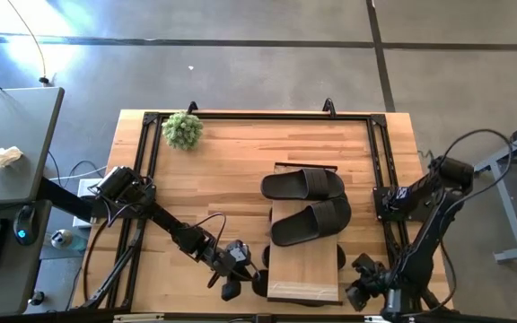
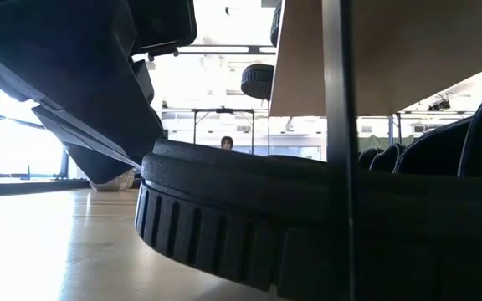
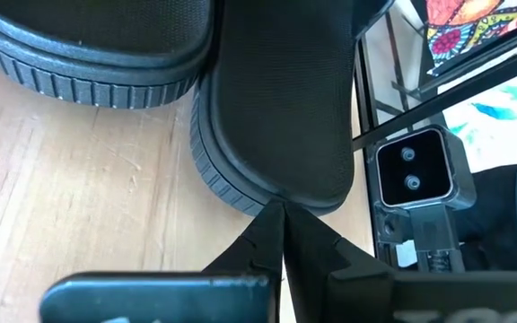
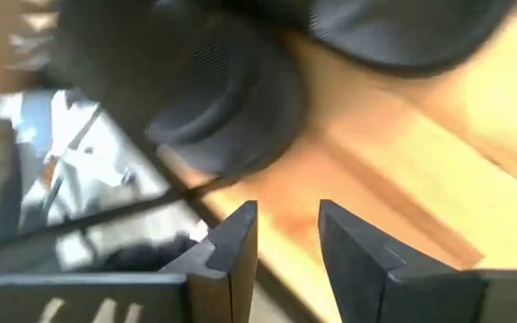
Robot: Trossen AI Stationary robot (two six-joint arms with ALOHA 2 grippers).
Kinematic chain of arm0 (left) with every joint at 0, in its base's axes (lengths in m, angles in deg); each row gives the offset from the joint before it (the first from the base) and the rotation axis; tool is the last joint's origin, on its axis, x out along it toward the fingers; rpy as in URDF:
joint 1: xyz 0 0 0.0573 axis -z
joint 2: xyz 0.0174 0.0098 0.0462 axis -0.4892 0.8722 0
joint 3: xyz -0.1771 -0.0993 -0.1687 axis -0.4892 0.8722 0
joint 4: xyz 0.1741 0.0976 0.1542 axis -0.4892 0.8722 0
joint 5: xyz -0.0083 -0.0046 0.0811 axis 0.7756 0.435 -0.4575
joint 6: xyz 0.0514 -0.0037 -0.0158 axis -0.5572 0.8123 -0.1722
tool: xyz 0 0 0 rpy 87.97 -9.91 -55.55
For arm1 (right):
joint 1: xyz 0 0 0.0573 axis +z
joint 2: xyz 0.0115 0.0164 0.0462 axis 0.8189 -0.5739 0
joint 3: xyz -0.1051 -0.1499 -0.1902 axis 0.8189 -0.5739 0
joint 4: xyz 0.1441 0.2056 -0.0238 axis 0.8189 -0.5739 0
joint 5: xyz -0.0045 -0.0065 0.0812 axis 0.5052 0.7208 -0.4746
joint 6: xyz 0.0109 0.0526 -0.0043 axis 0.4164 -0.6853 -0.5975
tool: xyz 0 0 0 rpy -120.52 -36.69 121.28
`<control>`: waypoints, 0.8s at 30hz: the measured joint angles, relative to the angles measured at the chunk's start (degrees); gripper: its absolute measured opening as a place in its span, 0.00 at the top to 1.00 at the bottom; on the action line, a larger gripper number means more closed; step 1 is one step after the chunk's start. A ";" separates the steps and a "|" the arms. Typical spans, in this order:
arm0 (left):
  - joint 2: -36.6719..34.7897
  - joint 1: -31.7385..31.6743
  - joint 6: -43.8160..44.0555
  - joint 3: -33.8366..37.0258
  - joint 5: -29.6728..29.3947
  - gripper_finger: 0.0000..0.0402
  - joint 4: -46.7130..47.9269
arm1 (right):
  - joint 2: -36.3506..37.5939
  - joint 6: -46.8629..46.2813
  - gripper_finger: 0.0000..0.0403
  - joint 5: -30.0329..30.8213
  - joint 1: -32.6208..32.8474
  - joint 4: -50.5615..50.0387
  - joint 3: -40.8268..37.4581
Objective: Pick and place slides into the shelf
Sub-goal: Adjust the black slides under the shelf
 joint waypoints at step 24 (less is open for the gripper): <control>0.00 0.02 0.22 0.00 -1.71 1.00 -0.02 | -1.51 29.29 1.00 -0.13 -2.07 4.31 10.05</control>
